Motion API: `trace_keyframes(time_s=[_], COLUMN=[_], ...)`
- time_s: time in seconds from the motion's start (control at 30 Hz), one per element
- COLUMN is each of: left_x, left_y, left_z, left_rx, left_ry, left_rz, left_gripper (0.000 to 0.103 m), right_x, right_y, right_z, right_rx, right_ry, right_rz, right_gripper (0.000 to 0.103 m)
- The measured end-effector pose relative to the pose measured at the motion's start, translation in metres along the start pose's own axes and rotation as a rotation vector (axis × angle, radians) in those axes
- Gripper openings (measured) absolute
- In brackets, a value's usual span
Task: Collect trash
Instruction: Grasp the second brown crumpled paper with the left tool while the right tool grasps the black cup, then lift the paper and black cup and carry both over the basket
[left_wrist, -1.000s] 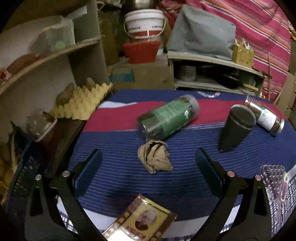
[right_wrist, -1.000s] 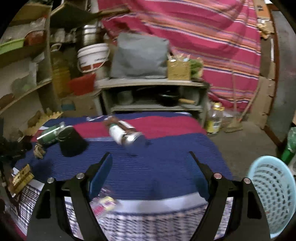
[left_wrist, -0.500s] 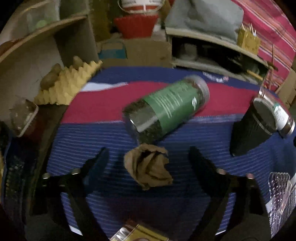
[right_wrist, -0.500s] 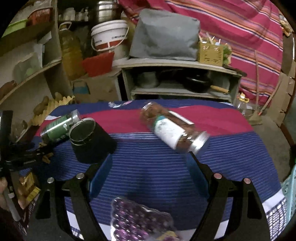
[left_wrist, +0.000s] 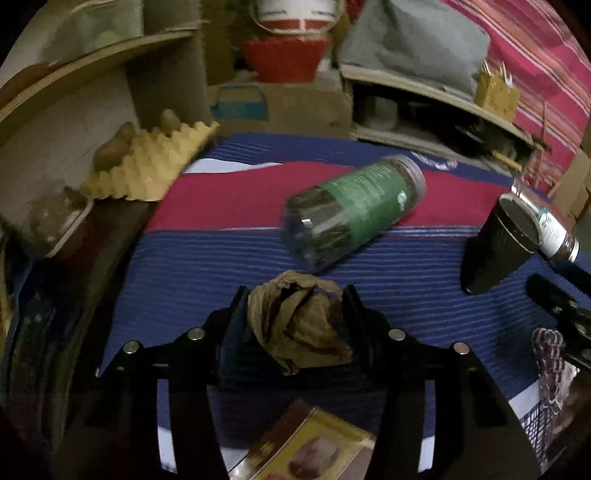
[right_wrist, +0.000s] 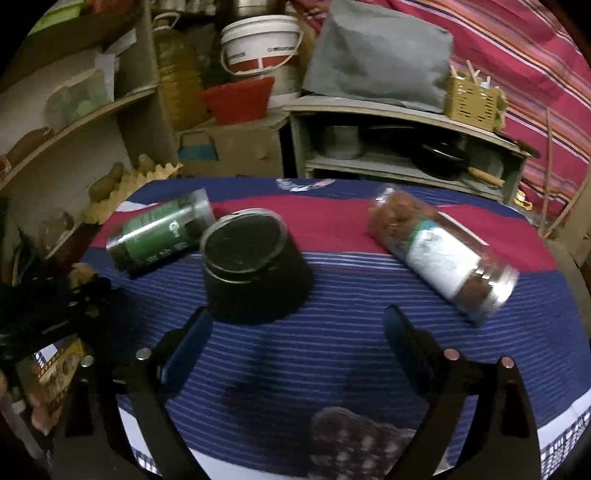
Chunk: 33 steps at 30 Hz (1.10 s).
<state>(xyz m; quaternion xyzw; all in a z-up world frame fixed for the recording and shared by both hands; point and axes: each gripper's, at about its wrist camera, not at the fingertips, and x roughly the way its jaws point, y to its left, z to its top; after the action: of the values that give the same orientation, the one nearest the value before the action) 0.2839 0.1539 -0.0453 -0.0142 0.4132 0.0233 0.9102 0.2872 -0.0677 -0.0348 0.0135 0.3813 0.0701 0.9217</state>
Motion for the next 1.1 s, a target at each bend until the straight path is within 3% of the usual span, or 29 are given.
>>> trace_keyframes(time_s=[0.13,0.27,0.33,0.37,0.4,0.53,0.73,0.97,1.1], left_x=[-0.021,-0.039,-0.046,-0.049,-0.05,-0.058,-0.074,-0.109,-0.128], left_y=[0.016,0.02,0.021,0.023,0.023,0.025,0.005,-0.066,-0.111], left_z=[-0.014,-0.024,-0.024,-0.023,-0.023,-0.018,-0.011,-0.006,-0.007], left_rx=[-0.055,-0.051,-0.046,-0.049,-0.055,-0.075,-0.057,0.048,0.079], left_ry=[-0.076,-0.126,-0.145,-0.147,-0.148,-0.151,-0.177,-0.252,-0.276], left_rz=[0.01,0.06,0.08,0.085,0.087,0.092,0.093,0.055,-0.015], left_gripper=[0.05,0.05,0.05,0.05,0.05,0.05,0.05,0.05,0.05], right_x=[0.014,0.03,0.034,0.036,0.037,0.029,-0.027,-0.125,-0.172], right_y=[0.013,0.026,0.026,0.025,0.025,0.023,-0.007,-0.086,-0.135], right_z=[0.007,0.012,0.013,0.014,0.014,0.014,0.008,-0.011,-0.033], right_rx=[0.002,-0.051,-0.053,-0.051,-0.052,-0.074,-0.042,0.032,0.08], right_ry=[-0.006,-0.004,-0.003,0.001,0.01,0.016,-0.052,-0.157,-0.206], right_rz=[0.0,-0.067,-0.057,-0.04,-0.018,-0.002,0.015,-0.02,-0.083], right_gripper=[0.092,0.092,0.092,0.087,0.072,0.072,0.072,0.072,0.072])
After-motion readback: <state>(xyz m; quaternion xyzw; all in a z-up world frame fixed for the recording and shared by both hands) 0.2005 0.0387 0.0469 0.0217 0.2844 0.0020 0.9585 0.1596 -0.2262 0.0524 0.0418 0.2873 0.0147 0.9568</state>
